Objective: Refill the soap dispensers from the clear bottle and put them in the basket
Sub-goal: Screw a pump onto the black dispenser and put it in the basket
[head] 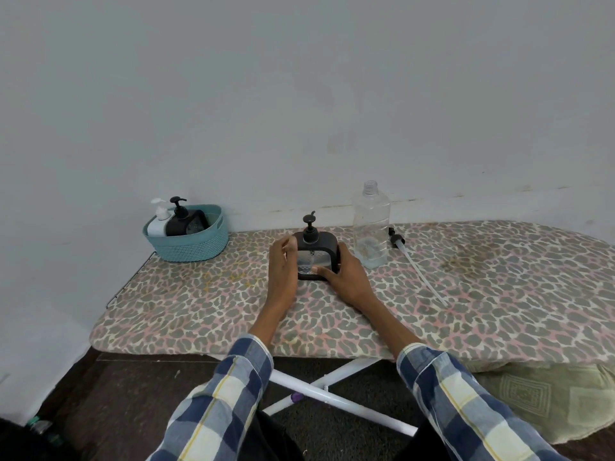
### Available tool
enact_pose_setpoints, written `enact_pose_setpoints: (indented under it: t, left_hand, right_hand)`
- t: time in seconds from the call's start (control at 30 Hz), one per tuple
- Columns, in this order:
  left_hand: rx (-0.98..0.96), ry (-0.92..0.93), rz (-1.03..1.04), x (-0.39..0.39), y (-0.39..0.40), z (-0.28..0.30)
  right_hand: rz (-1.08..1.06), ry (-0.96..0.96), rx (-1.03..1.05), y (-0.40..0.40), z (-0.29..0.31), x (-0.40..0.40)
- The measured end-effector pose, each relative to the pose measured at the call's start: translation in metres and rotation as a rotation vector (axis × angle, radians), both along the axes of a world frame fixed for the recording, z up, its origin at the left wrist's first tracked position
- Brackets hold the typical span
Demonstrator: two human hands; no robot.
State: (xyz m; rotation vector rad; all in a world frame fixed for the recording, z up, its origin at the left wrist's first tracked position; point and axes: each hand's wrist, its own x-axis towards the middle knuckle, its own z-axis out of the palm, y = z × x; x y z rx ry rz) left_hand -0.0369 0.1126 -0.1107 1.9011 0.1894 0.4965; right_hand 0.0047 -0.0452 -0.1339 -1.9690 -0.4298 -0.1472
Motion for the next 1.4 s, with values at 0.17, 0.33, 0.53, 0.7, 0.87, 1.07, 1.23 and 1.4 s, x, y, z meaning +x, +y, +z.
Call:
enact_pose_setpoints:
  t: [0.17, 0.33, 0.53, 0.7, 0.87, 1.07, 1.23, 1.4]
  left_hand:
    - [0.015, 0.022, 0.101, -0.015, 0.009, -0.009]
    - [-0.135, 0.060, 0.098, -0.004, 0.035, -0.002]
    - [-0.060, 0.092, -0.015, -0.010, 0.060, -0.005]
    - [0.274, -0.111, 0.167, -0.019, 0.088, -0.002]
    - [0.490, -0.266, 0.548, -0.022, 0.149, 0.014]
    - [0.581, -0.115, 0.505, -0.015, 0.217, -0.008]
    - [0.547, -0.022, 0.499, -0.006, 0.225, -0.016]
    - [0.533, -0.020, 0.504, -0.008, 0.226, -0.020]
  right_hand:
    - [-0.069, 0.004, -0.042, 0.017, 0.012, -0.022]
    - [0.110, 0.088, -0.021, 0.020, 0.017, -0.044]
    - [0.268, 0.140, -0.009, 0.021, 0.030, -0.025]
    - [0.364, 0.112, -0.059, 0.036, 0.049, -0.014]
    - [0.374, 0.060, -0.088, 0.061, 0.061, -0.007]
    - [0.338, 0.123, -0.026, 0.117, 0.084, 0.006]
    - [0.297, 0.048, 0.094, 0.173, 0.118, 0.027]
    - [0.272, -0.008, 0.175, 0.227, 0.136, 0.047]
